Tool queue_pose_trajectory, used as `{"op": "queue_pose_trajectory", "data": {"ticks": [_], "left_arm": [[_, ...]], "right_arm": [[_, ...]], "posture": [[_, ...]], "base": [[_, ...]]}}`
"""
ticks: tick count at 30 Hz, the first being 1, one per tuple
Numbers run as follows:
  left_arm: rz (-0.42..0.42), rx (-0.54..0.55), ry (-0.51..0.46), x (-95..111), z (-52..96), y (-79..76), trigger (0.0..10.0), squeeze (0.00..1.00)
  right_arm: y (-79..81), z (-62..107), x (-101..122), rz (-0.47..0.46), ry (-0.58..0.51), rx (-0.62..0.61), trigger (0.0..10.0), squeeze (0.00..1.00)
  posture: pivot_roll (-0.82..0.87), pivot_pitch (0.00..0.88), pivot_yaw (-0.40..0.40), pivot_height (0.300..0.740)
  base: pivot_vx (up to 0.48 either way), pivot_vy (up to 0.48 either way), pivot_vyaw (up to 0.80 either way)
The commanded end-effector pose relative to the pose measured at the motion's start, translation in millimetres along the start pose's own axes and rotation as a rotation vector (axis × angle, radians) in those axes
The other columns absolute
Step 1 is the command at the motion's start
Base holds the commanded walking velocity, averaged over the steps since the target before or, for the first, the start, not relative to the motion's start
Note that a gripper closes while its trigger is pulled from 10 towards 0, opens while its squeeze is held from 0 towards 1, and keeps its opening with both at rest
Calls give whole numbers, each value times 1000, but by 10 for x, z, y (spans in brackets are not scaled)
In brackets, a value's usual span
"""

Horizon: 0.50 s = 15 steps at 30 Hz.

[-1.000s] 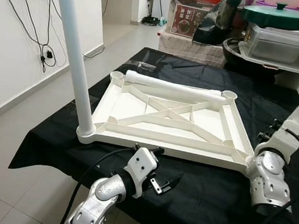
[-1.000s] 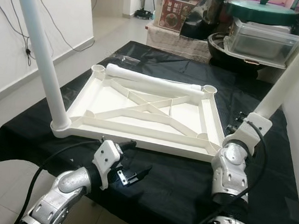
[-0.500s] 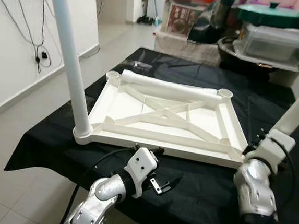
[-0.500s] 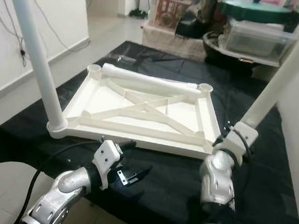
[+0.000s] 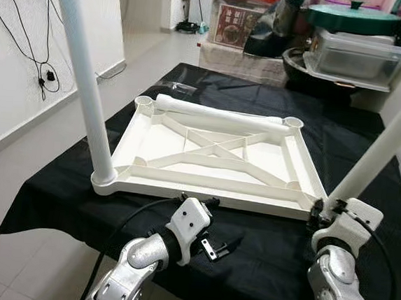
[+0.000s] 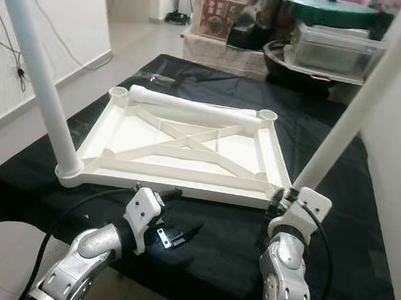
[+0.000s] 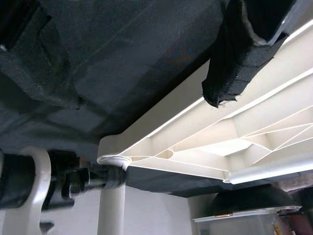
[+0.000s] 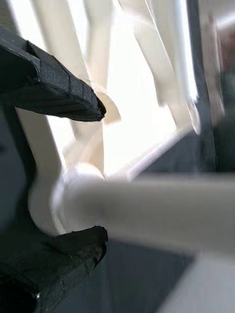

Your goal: Building children table

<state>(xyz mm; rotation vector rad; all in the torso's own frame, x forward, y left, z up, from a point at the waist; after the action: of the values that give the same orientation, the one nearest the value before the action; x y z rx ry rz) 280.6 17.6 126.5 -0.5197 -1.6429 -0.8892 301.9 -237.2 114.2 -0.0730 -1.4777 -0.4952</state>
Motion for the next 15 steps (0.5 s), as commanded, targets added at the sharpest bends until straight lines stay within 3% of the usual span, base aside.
{"op": "queue_pose_trajectory", "data": {"ticks": [1,4,6,8,10,13,15], "left_arm": [[6,-1,13,-19,5,3,10000,0],[6,-1,13,-18,8,3,10000,0],[7,-1,14,-19,11,2,10000,0],[7,-1,15,-20,11,2,10000,0],[8,1,17,-18,13,3,10000,0],[9,1,18,-18,13,3,10000,0],[13,1,21,-19,12,0,10000,0]], "right_arm": [[63,73,-174,8,115,107,10000,0],[73,102,-198,22,139,151,10000,0],[118,125,-145,54,141,274,10000,0],[138,134,-117,64,140,320,10000,0],[312,174,-4,68,114,444,10000,0],[419,191,47,70,99,500,10000,0],[616,205,88,100,101,616,10000,0]], "posture": [[54,0,-52,740],[53,0,-50,740],[53,0,-50,740],[53,0,-50,740],[54,0,-55,740],[54,0,-55,740],[53,0,-55,740]], "base": [[0,0,0],[0,0,0],[0,0,0],[0,0,0],[0,0,0],[0,0,0],[0,0,0]]}}
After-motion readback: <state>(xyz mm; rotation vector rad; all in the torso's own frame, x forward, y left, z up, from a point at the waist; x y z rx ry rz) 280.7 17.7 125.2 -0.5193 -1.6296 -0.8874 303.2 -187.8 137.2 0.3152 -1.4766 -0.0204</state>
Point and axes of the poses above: a point about 5 cm out from each wrist's last joint towards the gripper, its own z axis pointing back from the gripper into the wrist, its own x axis along the axis of the wrist's last joint, y = z × x, the point moved 3 cm from there along -z, pointing out of the wrist towards the gripper, and after that the axes turned 8 degrees about -z, right-handed, at the moved point
